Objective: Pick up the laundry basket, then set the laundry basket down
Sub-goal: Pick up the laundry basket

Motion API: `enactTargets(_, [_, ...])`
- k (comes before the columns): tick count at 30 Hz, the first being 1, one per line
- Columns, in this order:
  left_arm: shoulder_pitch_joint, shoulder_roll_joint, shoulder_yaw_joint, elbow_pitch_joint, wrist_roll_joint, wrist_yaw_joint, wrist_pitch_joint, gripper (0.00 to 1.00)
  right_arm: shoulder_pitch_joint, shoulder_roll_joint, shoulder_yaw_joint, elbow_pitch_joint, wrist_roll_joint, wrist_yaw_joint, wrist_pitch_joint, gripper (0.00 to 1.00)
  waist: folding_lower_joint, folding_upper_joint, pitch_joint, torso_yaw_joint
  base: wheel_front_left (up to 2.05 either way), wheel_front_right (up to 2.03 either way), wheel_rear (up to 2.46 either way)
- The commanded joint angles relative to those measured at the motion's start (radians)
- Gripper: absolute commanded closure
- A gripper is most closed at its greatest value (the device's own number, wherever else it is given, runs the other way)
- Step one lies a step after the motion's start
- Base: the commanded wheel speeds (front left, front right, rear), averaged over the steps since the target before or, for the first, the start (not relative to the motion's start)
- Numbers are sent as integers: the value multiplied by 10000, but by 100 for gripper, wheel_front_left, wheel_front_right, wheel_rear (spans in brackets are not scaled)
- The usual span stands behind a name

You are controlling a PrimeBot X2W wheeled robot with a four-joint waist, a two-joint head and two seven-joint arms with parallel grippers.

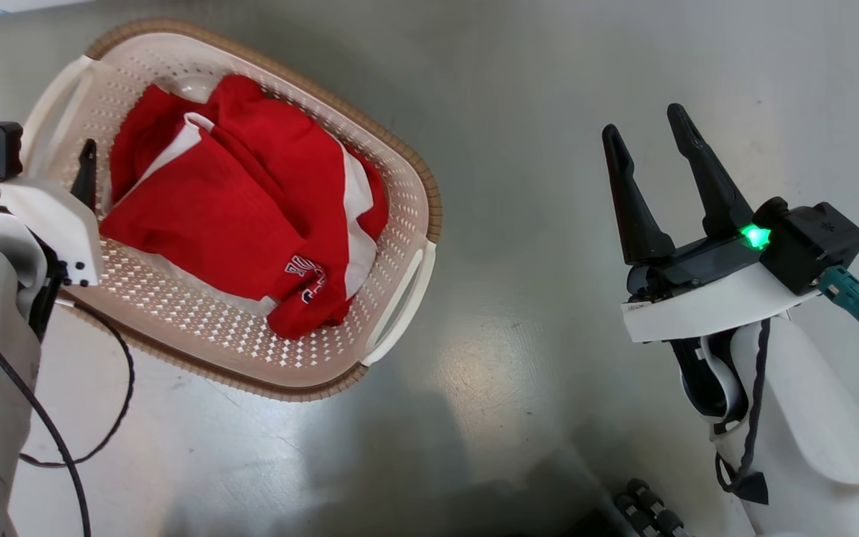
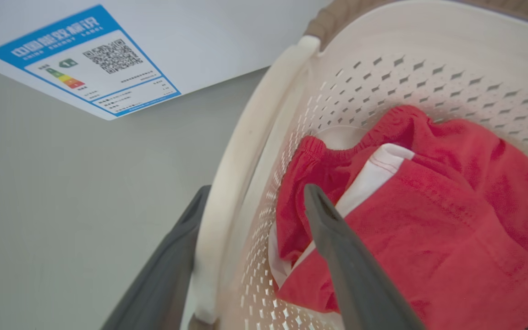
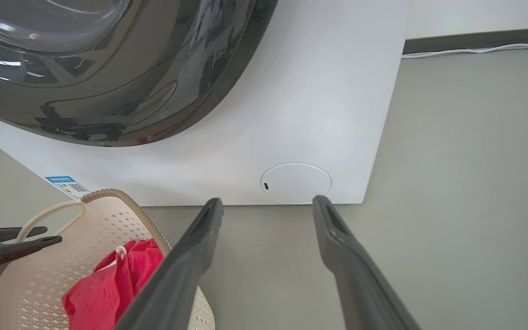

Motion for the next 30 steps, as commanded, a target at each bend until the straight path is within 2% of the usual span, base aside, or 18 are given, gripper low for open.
enactTargets(1, [-88,528,-6,20,-164,-13,-13,0,127,43,226,-273,86,69,-109,0,0,0,130,-73,0,0,0])
enactTargets(11, [-337,636,-1082,119,-999,-13,308,0,127,41,264,-268,82,69,-109,0,0,0,331,-125,0,0,0])
enactTargets(12, [-335,629,-1182,115,-1077,-13,323,4,124,40,274,-262,85,69,-109,0,0,0,330,-127,0,0,0])
enactTargets(13, [-335,629,-1278,109,-1155,-13,329,22,121,36,282,-254,88,69,-109,0,0,0,326,-127,0,0,0])
enactTargets(14, [-338,632,-1366,102,-1232,-13,330,28,118,35,289,-244,89,69,-109,0,0,0,322,-125,0,0,0])
enactTargets(15, [-344,634,-1451,93,-1307,-13,326,56,115,33,295,-232,88,69,-109,0,0,0,317,-119,0,0,0])
enactTargets(16, [-347,630,-1536,86,-1375,-13,319,64,112,33,299,-220,88,69,-109,0,0,0,307,-111,0,0,0])
enactTargets(17, [-342,624,-1618,81,-1442,-13,311,77,111,35,302,-207,86,69,-109,0,0,0,290,-101,0,0,0])
enactTargets(18, [-327,613,-1693,75,-1518,-13,306,99,110,38,307,-192,86,69,-109,0,0,0,269,-92,0,0,0])
enactTargets(23, [-130,555,-1992,64,-1907,-13,336,100,112,69,375,-60,91,69,-109,0,0,0,58,-64,0,0,0])
enactTargets(30, [427,376,-2195,-163,-2980,-13,194,100,117,161,491,100,149,69,-109,0,0,0,-453,-40,0,0,0])
